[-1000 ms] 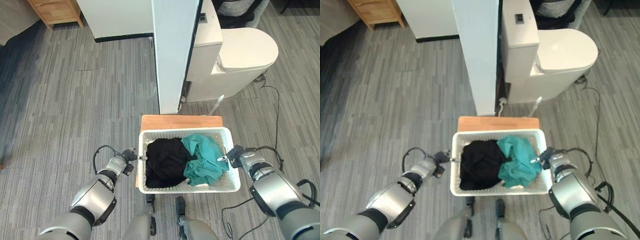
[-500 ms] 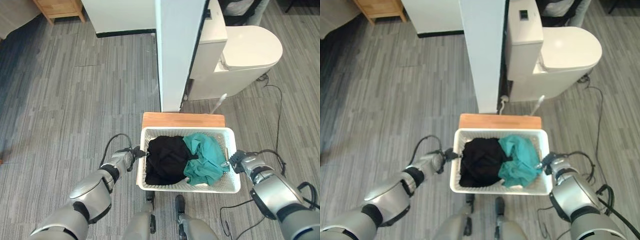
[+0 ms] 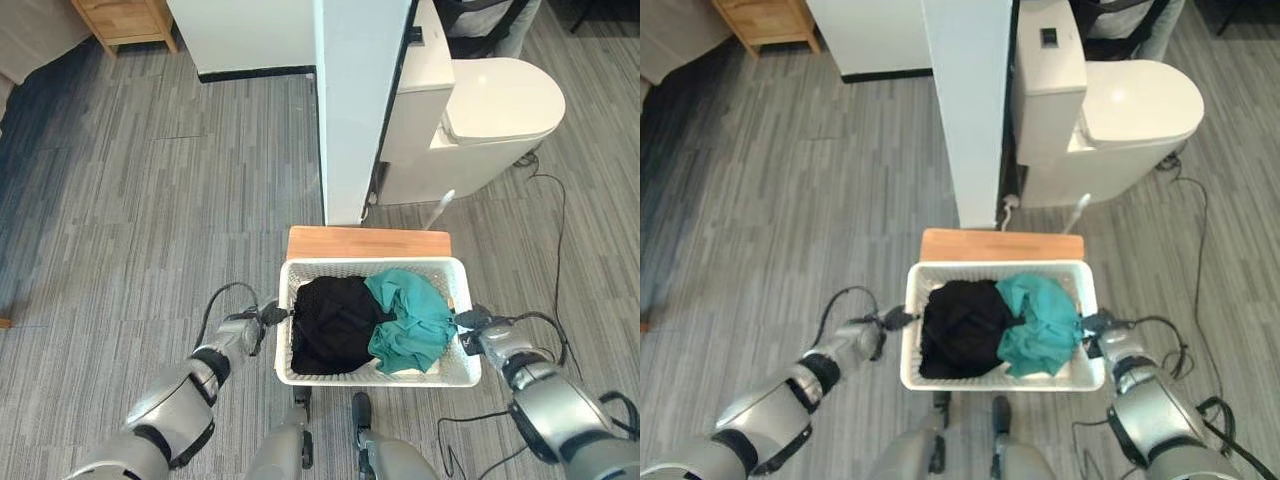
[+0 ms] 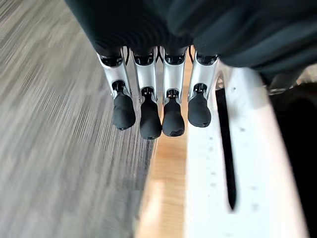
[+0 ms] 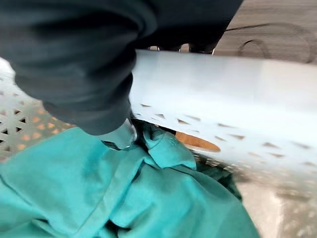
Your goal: Grab the laundry basket,head to the washer,open it,put in the laundry and shut it.
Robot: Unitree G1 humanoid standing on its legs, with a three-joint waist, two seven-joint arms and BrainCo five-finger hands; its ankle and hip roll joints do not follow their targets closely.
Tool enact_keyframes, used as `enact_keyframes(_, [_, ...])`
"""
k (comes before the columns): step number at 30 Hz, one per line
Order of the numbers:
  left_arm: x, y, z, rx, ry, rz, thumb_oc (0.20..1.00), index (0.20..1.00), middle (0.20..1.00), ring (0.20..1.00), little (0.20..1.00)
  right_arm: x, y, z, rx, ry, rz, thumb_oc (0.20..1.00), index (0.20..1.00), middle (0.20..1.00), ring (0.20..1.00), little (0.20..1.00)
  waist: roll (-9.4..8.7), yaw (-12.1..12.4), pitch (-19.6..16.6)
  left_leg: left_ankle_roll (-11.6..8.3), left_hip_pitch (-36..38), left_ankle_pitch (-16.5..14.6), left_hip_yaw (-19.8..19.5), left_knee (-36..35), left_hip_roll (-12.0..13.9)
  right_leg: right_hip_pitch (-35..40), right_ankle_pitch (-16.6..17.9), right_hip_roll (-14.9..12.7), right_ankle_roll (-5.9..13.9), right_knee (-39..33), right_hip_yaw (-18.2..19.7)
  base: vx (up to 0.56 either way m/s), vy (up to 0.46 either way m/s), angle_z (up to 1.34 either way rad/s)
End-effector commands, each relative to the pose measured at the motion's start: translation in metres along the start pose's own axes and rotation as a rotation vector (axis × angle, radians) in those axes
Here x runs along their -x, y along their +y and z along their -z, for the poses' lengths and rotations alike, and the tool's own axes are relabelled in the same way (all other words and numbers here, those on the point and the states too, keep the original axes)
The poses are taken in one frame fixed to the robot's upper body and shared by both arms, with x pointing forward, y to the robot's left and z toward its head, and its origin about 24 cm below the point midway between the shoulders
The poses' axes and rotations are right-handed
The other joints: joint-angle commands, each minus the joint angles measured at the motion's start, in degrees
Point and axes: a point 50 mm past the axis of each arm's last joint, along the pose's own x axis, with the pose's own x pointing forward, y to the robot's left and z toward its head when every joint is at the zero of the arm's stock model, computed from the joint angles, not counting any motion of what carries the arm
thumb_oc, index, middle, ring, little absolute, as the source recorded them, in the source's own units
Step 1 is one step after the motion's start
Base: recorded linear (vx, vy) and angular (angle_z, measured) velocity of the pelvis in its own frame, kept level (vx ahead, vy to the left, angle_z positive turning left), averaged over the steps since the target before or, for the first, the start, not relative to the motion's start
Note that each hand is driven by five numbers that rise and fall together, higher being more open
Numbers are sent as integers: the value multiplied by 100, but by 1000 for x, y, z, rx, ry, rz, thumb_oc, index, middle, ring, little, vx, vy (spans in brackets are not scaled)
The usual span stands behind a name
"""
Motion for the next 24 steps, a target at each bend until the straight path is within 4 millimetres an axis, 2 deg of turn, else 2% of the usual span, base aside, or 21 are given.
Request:
enact_keyframes(1, [-9, 8, -10, -55, 11, -9, 200, 200, 200, 200, 200, -5, -12, -33, -43, -95, 13, 200, 200, 200, 200, 200, -78, 80, -43, -64, 375, -861, 8, 229, 63, -618, 136, -578, 443, 111, 2, 0, 0, -3])
enact_keyframes(3, [-7, 9, -10, -27, -9, -26, 200, 200, 200, 200, 200, -1, -14, -37, -55, -151, 17, 200, 200, 200, 200, 200, -77, 53, -67, -48, 405, -895, 22, 227, 60, -593, 131, -596, 455, 114, 13, 0, 0, 0])
enact_keyframes(7, [-6, 8, -9, -29, -7, -22, 200, 200, 200, 200, 200, -1, -14, -35, -55, -146, 16, 200, 200, 200, 200, 200, -83, 65, -81, -47, 416, -899, 25, 226, 59, -583, 130, -596, 457, 112, 17, 4, 8, -2])
enact_keyframes(9, [1, 12, -7, -48, -57, -52, 200, 200, 200, 200, 200, 11, -21, -35, -48, -235, 42, 200, 200, 200, 200, 200, -61, 21, -138, -19, 482, -960, 47, 217, 46, -528, 109, -623, 486, 113, 28, 33, 55, -4])
enact_keyframes(24, [2, 10, -6, -51, -55, -45, 200, 200, 200, 200, 200, 12, -20, -32, -49, -227, 41, 200, 200, 200, 200, 200, -72, 43, -164, -18, 496, -964, 53, 213, 46, -516, 107, -624, 488, 109, 33, 2, 2, -4])
